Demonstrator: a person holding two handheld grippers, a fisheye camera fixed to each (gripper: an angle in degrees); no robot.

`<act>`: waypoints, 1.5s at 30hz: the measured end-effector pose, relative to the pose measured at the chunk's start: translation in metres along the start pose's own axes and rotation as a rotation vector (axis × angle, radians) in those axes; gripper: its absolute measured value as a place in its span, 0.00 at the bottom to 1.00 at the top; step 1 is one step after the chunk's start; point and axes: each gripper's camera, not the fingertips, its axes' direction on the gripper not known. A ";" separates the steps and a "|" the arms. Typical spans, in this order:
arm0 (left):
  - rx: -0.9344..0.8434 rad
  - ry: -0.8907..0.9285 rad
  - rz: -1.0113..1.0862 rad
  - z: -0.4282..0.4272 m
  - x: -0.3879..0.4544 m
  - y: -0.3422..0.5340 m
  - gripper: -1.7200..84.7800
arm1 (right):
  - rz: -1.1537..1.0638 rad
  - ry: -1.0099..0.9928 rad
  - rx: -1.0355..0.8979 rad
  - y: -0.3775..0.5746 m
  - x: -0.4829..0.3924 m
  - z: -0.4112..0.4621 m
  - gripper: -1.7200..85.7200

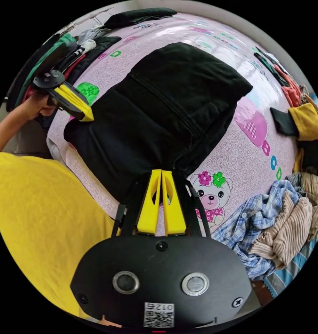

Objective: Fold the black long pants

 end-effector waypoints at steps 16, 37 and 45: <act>0.234 -0.315 0.129 -0.077 0.038 -0.143 0.03 | 0.118 0.098 0.382 -0.098 0.060 -0.076 0.02; 0.219 0.012 -0.014 -0.061 -0.062 -0.149 0.02 | 0.074 0.098 0.116 -0.177 0.077 -0.005 0.02; 0.392 -0.078 0.000 -0.112 -0.022 -0.056 0.02 | 0.286 0.026 0.250 -0.126 0.076 -0.032 0.02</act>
